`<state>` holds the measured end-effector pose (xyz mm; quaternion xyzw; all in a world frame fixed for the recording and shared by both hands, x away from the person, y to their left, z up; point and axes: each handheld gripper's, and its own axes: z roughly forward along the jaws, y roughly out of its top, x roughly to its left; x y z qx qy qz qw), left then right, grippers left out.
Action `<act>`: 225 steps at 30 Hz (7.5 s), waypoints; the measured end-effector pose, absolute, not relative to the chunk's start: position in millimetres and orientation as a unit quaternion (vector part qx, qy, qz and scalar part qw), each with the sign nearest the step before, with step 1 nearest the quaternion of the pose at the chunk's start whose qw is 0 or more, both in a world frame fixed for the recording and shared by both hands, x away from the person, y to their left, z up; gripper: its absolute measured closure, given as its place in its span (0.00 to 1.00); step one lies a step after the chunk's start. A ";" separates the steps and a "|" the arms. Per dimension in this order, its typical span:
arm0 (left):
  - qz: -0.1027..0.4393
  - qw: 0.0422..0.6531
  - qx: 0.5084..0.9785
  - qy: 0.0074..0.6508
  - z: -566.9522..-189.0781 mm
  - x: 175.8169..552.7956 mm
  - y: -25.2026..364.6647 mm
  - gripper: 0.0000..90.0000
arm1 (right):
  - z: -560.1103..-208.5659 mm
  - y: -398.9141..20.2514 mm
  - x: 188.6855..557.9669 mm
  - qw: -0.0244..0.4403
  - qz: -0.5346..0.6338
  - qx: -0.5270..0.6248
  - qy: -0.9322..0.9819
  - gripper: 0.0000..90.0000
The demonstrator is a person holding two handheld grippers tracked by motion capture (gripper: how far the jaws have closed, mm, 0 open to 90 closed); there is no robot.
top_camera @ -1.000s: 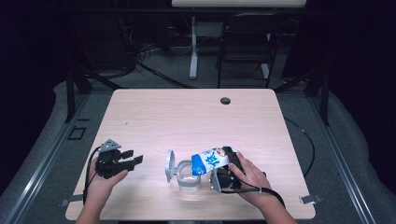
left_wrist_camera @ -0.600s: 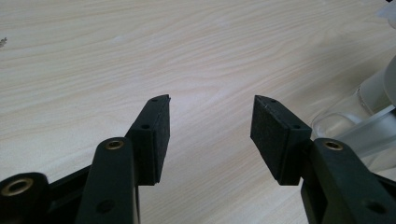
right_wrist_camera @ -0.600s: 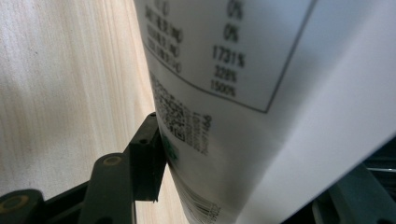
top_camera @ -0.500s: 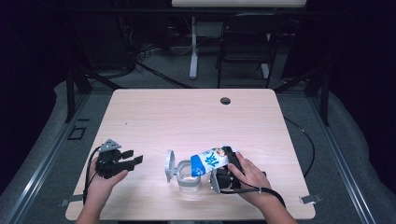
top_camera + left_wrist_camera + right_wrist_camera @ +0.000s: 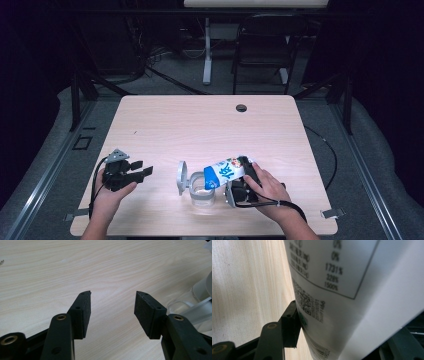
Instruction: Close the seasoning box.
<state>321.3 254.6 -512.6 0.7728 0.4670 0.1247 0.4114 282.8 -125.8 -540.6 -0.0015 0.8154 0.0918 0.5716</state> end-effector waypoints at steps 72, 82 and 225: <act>0.124 0.410 0.769 0.474 -517.5 323.3 256.7 0.53 | -518.6 -125.7 282.2 0.553 0.011 -0.065 0.830 0.49; 0.122 0.410 0.770 0.474 -517.9 323.4 256.9 0.53 | -518.0 -125.0 282.1 0.553 0.008 -0.069 0.831 0.49; 0.113 0.410 0.764 0.485 -523.9 325.2 262.2 0.53 | -505.4 -113.4 279.0 0.585 -0.059 -0.143 0.796 0.51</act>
